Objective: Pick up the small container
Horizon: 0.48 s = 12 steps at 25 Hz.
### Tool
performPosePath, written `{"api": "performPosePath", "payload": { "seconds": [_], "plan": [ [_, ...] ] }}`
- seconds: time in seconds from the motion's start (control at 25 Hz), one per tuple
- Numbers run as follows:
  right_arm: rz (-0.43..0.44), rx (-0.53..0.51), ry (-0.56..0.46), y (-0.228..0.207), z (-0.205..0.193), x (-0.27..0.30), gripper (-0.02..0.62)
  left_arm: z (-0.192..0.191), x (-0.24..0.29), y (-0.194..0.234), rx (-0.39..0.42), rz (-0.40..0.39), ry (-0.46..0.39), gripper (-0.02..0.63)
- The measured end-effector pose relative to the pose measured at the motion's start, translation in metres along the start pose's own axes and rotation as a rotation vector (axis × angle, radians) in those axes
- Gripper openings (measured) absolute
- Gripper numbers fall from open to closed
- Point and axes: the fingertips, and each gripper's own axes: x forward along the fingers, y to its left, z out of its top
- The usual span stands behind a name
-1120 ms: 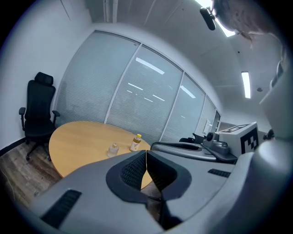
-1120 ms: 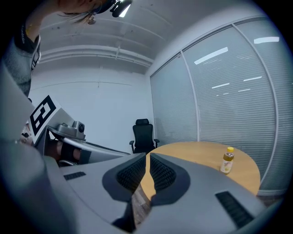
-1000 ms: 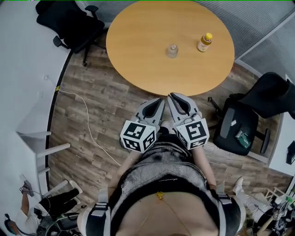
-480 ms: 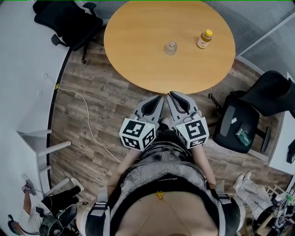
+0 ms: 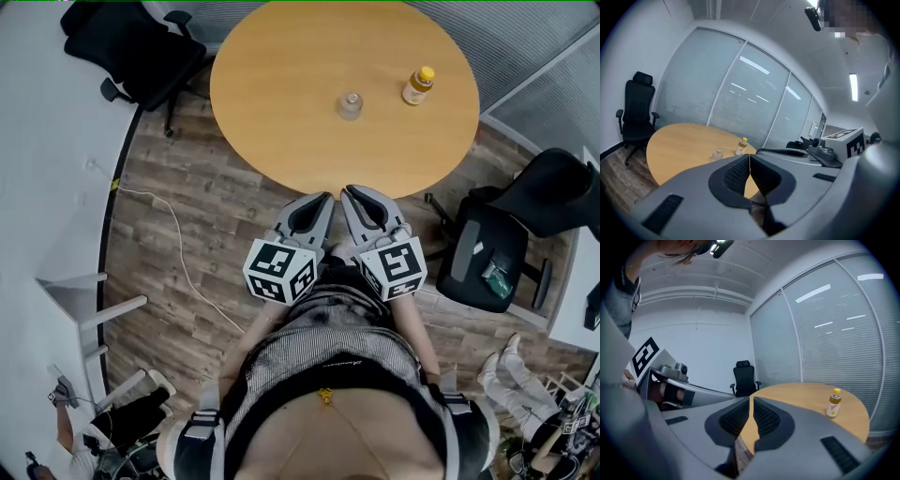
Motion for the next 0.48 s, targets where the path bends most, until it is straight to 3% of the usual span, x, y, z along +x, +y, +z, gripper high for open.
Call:
{"api": "performPosePath", "payload": {
  "seconds": [0.48],
  "plan": [
    [-0.034, 0.004, -0.009, -0.009, 0.020, 0.052, 0.040, 0.026, 0.021, 0.046, 0.005, -0.045, 0.015, 0.021]
  ]
}}
